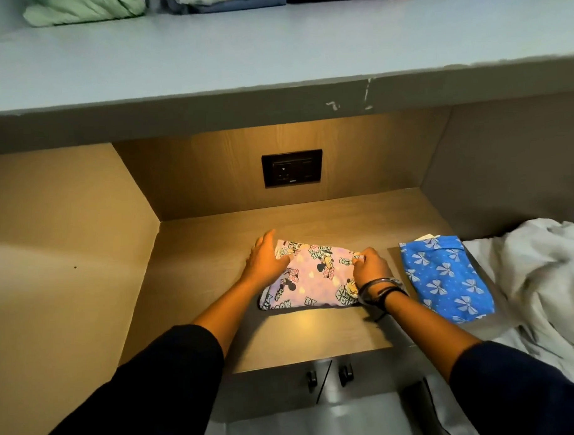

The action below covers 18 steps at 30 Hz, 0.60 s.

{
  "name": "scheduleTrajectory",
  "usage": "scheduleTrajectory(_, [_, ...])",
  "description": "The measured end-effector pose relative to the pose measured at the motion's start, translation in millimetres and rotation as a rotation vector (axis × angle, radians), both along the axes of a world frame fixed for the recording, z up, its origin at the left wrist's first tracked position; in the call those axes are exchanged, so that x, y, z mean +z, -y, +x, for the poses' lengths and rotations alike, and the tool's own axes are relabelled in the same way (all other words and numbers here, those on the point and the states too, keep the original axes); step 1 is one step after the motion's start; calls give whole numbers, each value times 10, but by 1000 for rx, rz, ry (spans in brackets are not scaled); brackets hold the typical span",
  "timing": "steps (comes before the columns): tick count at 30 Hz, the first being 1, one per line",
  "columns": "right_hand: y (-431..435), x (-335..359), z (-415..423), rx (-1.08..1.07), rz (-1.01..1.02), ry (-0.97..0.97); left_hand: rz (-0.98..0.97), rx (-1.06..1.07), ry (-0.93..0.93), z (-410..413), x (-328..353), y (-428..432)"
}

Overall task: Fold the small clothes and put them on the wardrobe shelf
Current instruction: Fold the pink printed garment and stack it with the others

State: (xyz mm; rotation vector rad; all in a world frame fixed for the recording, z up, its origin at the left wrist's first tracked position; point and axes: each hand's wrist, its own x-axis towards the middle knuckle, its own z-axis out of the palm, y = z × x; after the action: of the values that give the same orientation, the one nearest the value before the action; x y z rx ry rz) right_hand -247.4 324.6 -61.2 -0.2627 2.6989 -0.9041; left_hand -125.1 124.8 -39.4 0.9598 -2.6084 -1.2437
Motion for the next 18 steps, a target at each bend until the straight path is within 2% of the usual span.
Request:
scheduleTrajectory(1, [-10, -4, 25, 27, 46, -61, -177, -63, 33, 38, -58, -26])
scheduleTrajectory(3, [-31, -2, 87, 87, 130, -245, -471, -222, -27, 118, -92, -74])
scheduleTrajectory(5, [-26, 37, 188, 178, 197, -481, -677, -439, -91, 165, -130, -88])
scheduleTrajectory(6, [-9, 50, 250, 254, 217, -563, -743, -554, -64, 196, -155, -89])
scheduleTrajectory(8, [12, -1, 382, 478, 289, -531, -756, -684, 91, 269, -207, -89])
scheduleTrajectory(10, [-5, -150, 479, 639, 388, -338, -676, -675, 219, 338, -206, -84])
scheduleTrajectory(12, [-44, -237, 446, 689, 430, -264, -661, -654, 241, 387, -140, -121])
scheduleTrajectory(15, [12, -177, 221, 767, 523, -282, -659, -644, 248, 454, 35, -323])
scheduleTrajectory(18, [173, 7, 3, 829, 654, -228, -545, -655, 290, 550, 174, -608])
